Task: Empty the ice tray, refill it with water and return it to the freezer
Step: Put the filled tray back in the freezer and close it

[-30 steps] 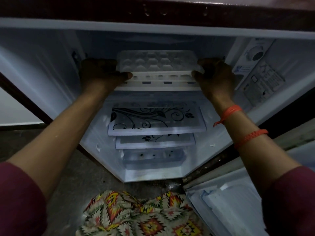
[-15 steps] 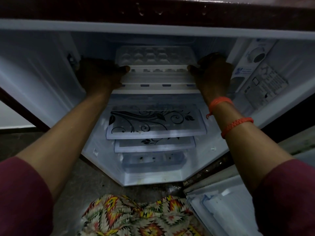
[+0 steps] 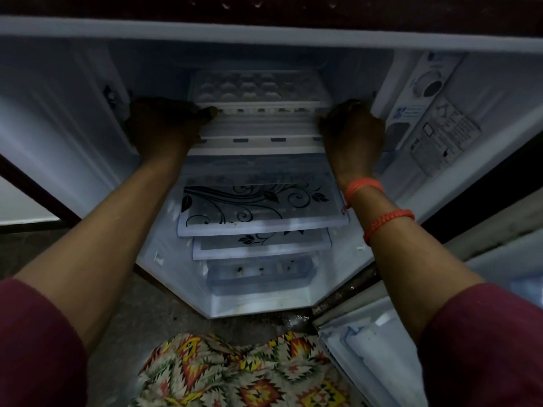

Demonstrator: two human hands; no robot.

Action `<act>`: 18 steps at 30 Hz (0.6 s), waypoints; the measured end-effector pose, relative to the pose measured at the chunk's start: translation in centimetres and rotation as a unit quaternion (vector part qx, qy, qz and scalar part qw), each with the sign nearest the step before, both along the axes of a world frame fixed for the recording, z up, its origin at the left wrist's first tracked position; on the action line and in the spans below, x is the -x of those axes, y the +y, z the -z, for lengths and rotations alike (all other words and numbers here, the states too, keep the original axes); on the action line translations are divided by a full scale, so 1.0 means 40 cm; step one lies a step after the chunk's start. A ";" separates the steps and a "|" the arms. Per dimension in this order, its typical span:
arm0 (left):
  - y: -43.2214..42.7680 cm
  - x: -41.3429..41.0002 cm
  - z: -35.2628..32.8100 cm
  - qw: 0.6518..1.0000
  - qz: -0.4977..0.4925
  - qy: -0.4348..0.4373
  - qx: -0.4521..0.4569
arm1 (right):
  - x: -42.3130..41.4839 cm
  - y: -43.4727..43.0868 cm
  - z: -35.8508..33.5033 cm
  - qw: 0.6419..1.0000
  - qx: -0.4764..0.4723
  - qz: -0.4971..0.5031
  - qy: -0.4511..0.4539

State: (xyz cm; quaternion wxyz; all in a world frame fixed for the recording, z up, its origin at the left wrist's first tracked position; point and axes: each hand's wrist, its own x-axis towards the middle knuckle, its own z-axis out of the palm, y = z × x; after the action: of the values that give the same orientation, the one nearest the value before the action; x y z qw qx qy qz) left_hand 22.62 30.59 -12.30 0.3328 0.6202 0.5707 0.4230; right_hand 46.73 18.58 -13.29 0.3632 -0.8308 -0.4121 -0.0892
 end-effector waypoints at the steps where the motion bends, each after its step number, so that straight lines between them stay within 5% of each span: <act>1: -0.005 -0.003 -0.003 1.000 -0.001 0.028 -0.006 | 0.006 -0.009 0.007 1.000 -0.007 -0.022 0.016; 4: -0.056 -0.002 -0.003 0.989 0.005 0.135 -0.052 | 0.049 -0.077 0.023 0.994 -0.067 -0.085 0.032; 11: -0.276 0.006 0.061 0.948 0.139 0.202 -0.201 | 0.123 -0.301 0.122 0.994 -0.066 -0.083 0.015; 18: -0.528 -0.015 0.150 0.933 0.239 0.211 -0.168 | 0.141 -0.613 0.203 0.998 -0.024 -0.006 0.060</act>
State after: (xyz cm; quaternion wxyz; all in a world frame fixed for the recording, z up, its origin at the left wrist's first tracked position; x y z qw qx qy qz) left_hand 23.22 9.47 -18.32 0.1869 0.8603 0.3831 0.2798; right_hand 41.10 -5.96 -21.40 0.4081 -0.8232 -0.3920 -0.0470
